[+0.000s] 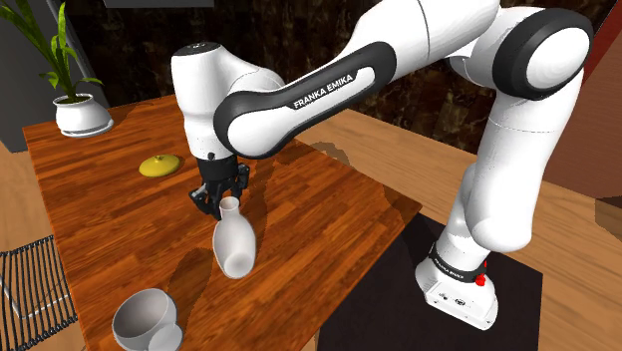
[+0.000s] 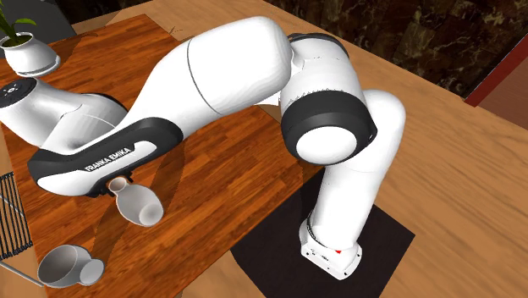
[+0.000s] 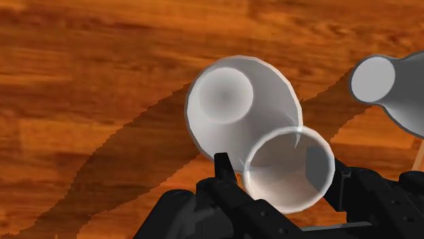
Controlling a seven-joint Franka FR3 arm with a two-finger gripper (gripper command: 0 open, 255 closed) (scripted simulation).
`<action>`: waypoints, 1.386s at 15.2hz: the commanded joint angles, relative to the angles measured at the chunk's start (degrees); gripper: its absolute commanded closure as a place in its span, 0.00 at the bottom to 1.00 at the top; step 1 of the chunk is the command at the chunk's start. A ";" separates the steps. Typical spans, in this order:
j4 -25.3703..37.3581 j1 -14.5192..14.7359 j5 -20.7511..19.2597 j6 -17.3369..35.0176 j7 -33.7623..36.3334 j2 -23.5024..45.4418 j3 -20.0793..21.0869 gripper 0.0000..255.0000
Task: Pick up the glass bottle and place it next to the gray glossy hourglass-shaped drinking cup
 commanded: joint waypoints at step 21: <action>4.77 -0.08 1.17 -6.61 -0.76 -2.11 0.22 0.00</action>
